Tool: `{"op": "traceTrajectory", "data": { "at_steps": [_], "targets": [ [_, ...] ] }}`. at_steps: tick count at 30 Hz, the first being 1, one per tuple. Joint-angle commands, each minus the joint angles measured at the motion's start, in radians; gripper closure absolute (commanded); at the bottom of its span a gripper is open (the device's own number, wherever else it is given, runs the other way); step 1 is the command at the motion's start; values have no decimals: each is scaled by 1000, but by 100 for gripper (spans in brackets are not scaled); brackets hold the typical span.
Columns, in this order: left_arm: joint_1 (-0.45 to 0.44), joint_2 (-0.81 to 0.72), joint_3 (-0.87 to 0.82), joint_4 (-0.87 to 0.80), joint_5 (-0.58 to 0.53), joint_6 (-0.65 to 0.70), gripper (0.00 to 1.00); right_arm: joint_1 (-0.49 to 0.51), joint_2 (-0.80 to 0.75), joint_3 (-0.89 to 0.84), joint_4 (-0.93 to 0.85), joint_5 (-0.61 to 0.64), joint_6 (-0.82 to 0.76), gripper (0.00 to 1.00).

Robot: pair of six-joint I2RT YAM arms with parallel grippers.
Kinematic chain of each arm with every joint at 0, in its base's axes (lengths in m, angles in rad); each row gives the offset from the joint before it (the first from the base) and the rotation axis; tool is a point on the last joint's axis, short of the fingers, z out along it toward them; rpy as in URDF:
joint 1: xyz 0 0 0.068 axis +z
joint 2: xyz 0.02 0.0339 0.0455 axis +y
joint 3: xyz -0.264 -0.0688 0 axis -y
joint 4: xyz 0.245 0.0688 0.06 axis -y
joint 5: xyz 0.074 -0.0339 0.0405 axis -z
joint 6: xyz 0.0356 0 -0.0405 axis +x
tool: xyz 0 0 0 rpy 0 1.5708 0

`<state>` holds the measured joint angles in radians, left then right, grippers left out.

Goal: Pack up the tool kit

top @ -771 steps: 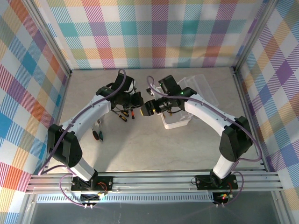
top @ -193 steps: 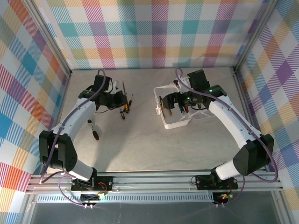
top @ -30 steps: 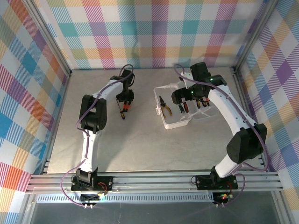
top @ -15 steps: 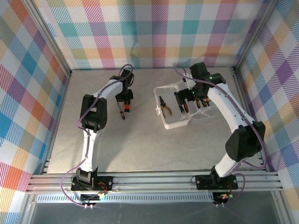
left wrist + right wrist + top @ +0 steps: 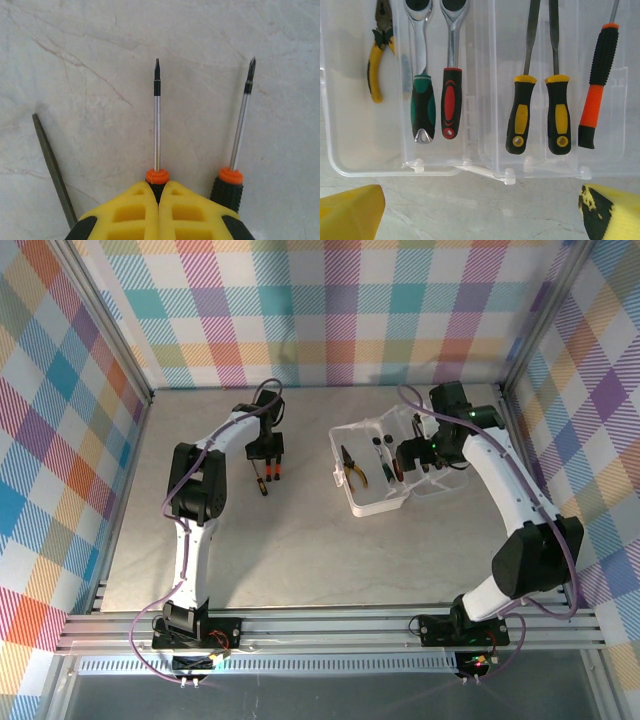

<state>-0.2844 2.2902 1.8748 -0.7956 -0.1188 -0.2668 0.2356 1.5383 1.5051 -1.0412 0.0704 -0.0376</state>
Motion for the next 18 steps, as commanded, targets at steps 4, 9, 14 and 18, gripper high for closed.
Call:
{"op": "traceTrajectory", "data": {
  "at_steps": [4, 9, 14, 18],
  "targets": [
    [8, -139, -3, -121, 35, 33, 100, -4, -54, -14, -11, -64, -2, 1],
    [8, -259, -16, -130, 161, 34, 100, -4, -87, -11, 12, -189, 0, 1],
    [0, -410, -112, 15, 509, -21, 100, -3, -117, -12, 73, -392, 41, 1],
    [-37, -515, -211, 189, 698, -130, 100, 1, -127, -27, 159, -529, 103, 1]
  ]
}}
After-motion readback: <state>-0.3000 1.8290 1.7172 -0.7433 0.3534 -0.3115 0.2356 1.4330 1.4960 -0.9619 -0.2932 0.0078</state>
